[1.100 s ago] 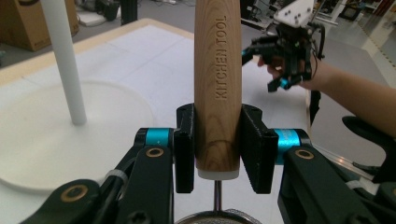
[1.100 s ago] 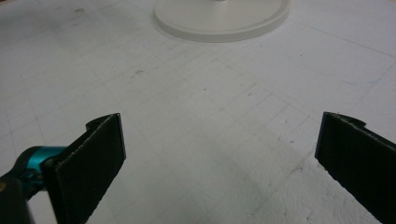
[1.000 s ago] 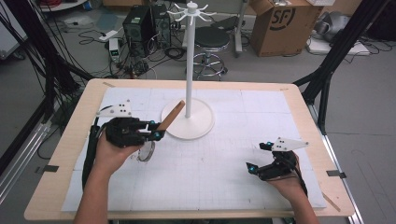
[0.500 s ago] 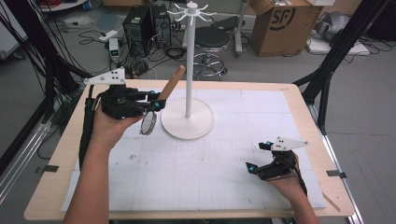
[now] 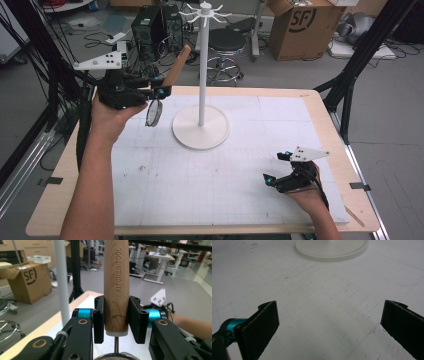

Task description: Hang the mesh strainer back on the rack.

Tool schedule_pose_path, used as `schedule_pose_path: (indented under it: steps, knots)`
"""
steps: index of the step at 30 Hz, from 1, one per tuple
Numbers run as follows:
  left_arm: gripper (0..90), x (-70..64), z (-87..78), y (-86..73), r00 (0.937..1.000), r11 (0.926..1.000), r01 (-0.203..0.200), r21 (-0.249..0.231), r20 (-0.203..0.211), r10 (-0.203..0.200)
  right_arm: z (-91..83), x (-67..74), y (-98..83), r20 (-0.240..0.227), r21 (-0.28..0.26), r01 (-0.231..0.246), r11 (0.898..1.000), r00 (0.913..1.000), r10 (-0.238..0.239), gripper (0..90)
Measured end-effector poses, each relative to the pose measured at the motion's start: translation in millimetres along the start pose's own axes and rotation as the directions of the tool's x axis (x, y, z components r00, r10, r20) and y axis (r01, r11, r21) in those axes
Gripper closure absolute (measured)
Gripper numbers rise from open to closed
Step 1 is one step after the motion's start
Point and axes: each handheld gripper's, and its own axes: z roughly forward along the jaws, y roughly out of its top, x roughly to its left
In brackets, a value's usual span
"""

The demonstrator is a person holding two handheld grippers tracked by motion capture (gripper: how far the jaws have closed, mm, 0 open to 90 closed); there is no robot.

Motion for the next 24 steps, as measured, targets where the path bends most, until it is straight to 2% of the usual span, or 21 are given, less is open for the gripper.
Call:
schedule_pose_path:
  steps: [7, 11, 17, 21, 24]
  knots:
    - [68.6, 7.4, 8.4, 17.6, 0.9997, 0.9996, -0.015, 0.022, -0.020, 0.016, -0.1, -0.1, 0.0, 0.003, -0.003, 0.005, 1.000, 1.0000, -0.004, 0.5]
    - [68.6, 11.8, 12.9, 28.5, 0.9990, 0.9983, -0.029, 0.051, -0.033, 0.031, -1.1, -0.3, 0.0, 0.003, -0.003, -0.003, 1.000, 1.0000, 0.003, 0.5]
    - [68.6, 18.4, 13.7, 45.4, 0.9984, 0.9978, -0.034, 0.057, -0.043, 0.036, -1.2, -1.8, 0.0, 0.005, -0.006, -0.004, 1.000, 1.0000, 0.004, 0.5]
    - [68.6, 24.7, 13.3, 58.4, 0.9967, 0.9964, -0.039, 0.075, -0.068, 0.044, -0.8, -2.3, 0.1, 0.002, -0.009, -0.004, 1.000, 1.0000, 0.004, 0.5]
    - [68.6, 27.0, 12.4, 62.8, 0.9963, 0.9976, -0.030, 0.063, -0.078, 0.035, -0.8, -2.7, 0.1, 0.003, -0.008, -0.007, 1.000, 1.0000, 0.007, 0.5]
